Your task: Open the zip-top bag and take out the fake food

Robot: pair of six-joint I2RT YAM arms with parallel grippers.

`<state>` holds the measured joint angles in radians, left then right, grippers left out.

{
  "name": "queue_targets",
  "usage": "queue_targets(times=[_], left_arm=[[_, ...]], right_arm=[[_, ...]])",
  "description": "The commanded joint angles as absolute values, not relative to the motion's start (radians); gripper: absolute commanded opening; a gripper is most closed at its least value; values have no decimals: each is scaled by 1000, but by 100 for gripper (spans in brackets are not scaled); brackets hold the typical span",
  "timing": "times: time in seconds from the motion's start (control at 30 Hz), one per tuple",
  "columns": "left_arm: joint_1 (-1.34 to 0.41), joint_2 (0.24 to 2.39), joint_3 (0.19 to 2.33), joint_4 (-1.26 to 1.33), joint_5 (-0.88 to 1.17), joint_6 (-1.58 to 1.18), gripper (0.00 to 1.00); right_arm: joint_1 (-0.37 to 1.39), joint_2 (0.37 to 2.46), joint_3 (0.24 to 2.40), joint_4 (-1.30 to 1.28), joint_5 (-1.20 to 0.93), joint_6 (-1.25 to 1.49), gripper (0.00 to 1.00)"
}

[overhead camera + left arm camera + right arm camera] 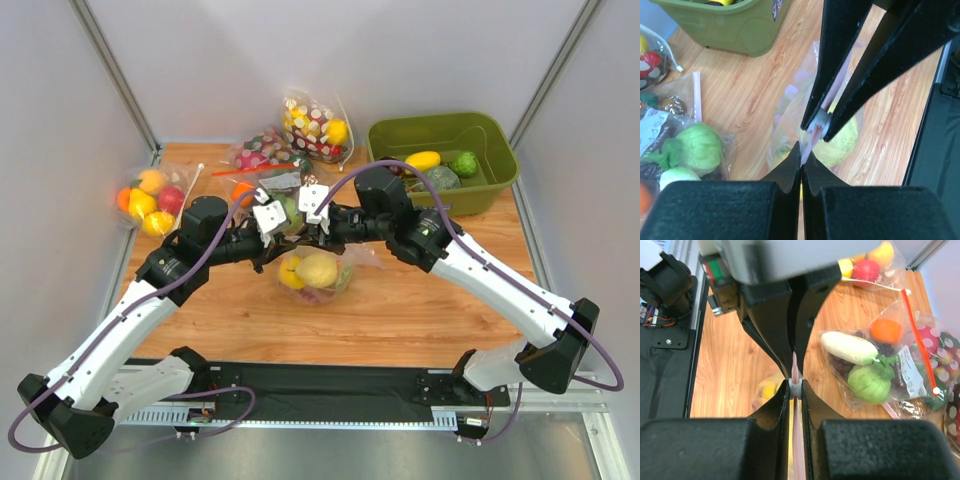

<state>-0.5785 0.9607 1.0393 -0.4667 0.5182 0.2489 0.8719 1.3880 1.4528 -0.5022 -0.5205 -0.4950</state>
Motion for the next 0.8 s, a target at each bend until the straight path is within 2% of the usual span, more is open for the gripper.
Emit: queue_targets(times=[0.0, 0.33, 0.77], left_arm=[[-557, 922, 1042, -397, 491, 245, 0], [-496, 910, 1025, -365, 486, 222, 0], [-405, 914, 1006, -319, 312, 173, 0]], right_arm=[[841, 1371, 1434, -525, -463, -486, 0], [784, 1353, 1391, -508, -449, -469, 0], [707, 1321, 1333, -495, -437, -454, 0]])
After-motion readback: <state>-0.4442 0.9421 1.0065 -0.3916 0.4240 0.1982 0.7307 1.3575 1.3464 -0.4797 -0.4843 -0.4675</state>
